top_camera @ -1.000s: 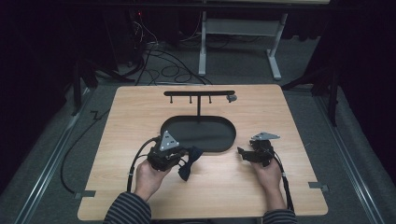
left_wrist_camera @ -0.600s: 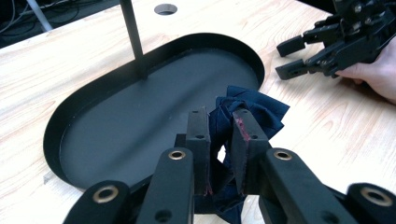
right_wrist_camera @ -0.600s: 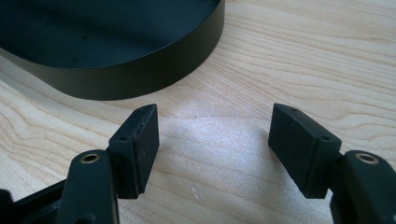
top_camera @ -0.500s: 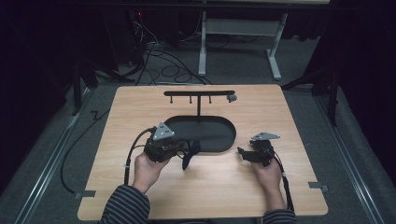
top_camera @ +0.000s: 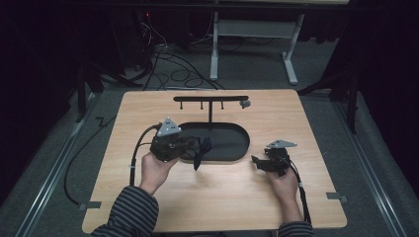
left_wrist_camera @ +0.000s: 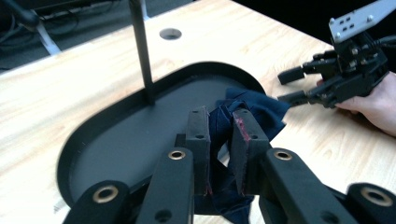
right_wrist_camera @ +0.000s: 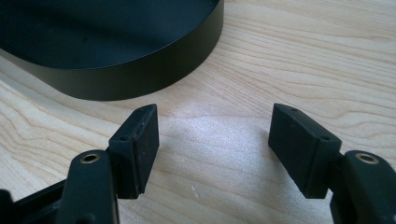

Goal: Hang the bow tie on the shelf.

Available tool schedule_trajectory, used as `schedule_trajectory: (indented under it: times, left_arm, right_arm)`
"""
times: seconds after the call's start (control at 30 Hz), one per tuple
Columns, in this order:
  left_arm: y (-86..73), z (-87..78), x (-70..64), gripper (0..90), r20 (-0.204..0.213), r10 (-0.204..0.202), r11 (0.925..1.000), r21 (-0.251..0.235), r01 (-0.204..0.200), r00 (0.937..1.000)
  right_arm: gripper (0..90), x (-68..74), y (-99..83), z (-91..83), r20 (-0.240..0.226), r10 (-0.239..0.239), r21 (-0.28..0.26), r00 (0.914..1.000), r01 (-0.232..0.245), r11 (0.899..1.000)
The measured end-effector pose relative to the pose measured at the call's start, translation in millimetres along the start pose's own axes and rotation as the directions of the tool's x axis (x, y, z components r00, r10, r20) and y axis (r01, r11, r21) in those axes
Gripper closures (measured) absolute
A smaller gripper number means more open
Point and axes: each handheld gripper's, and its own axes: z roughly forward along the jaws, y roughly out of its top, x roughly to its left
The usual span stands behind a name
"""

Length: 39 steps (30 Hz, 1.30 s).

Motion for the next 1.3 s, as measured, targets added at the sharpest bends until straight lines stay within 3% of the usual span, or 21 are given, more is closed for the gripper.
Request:
schedule_trajectory:
  times: [0.47, 1.03, 1.3]
  left_arm:
    - [19.9, -4.4, 16.6, 78.5, -0.025, 0.003, 0.9999, -0.011, -0.003, 0.9997]
    - [48.1, -17.9, 28.7, 78.4, -0.093, 0.04, 0.9973, -0.057, -0.045, 0.9949]
    - [53.1, -14.1, 41.8, 78.2, -0.123, 0.035, 0.9987, -0.033, -0.039, 0.9918]
  right_arm:
    - [34.9, 0.1, -0.1, -0.1, -0.001, 0.002, 0.001, 1.0, -0.002, 1.0]
    - [34.7, 0.0, -0.1, -0.1, 0.0, 0.0, 0.0, 1.0, 0.0, 1.0]
    - [34.7, -0.1, -0.3, -0.3, -0.001, 0.004, -0.001, 1.0, -0.004, 1.0]
